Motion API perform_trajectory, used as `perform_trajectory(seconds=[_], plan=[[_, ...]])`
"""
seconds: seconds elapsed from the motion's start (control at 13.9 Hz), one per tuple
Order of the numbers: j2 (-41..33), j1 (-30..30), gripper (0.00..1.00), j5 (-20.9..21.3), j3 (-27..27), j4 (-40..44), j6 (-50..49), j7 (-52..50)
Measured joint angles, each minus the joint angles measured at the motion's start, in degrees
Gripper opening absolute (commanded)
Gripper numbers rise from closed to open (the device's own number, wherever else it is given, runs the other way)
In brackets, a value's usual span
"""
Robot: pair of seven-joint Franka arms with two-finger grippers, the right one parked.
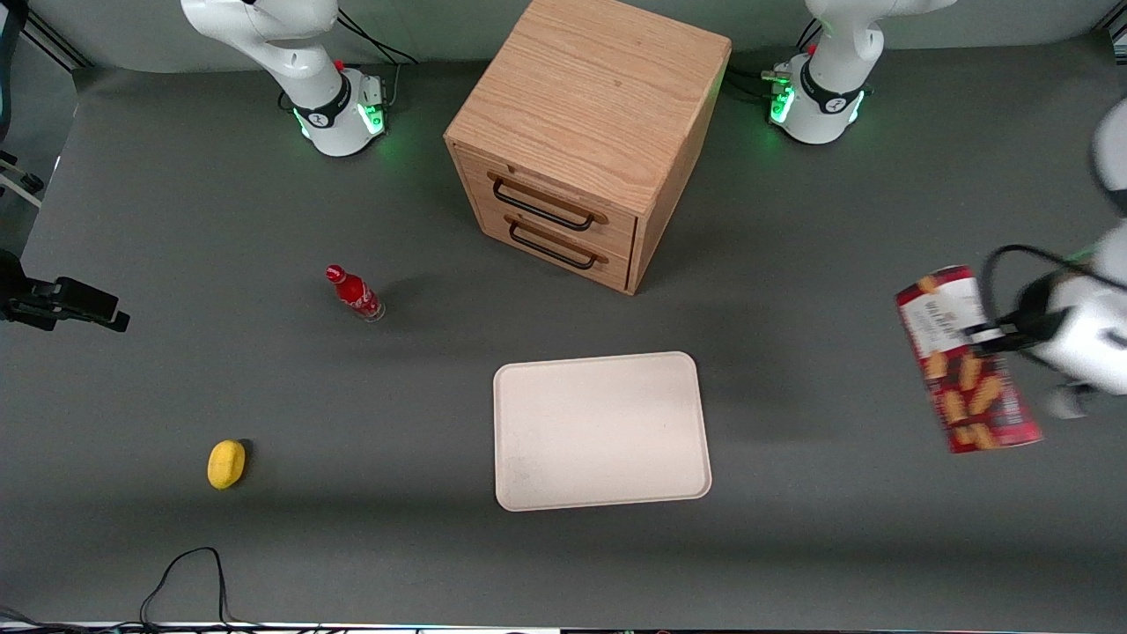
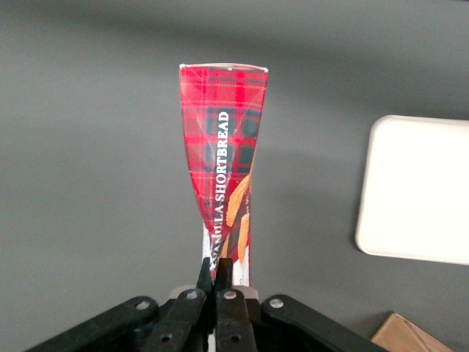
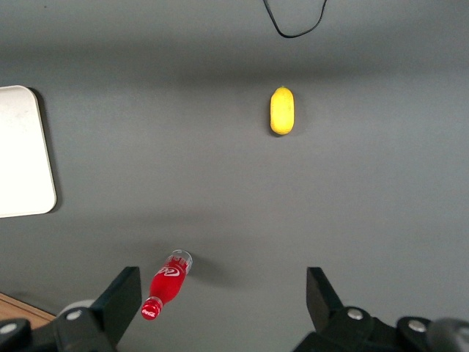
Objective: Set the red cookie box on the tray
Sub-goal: 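Lift the box upright and carry it toward the white tray, then lower the box onto the tray's edge and open the left gripper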
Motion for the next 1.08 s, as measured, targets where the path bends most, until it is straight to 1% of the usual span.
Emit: perform_trajectory(seconds=[0.22, 0.43, 0.57, 0.72, 0.86, 1.08], plan=[[2.42, -7.05, 0.0, 0.18, -0.54, 3.13, -0.06, -0.43], [4.98, -13.85, 0.0, 0.2, -0.69, 5.35, -0.06, -7.62], [6.02, -17.3, 0.0, 0.27, -0.73, 6.34, -0.06, -10.47], [6.38, -18.94, 0.0, 0.36, -0.71, 6.65, 0.04, -12.37], [7.53, -19.01, 0.0, 0.4, -0.47, 6.76, 0.77, -12.74], [12.82, -18.65, 0.0, 0.45, 0.17, 6.7, 6.33, -12.74]])
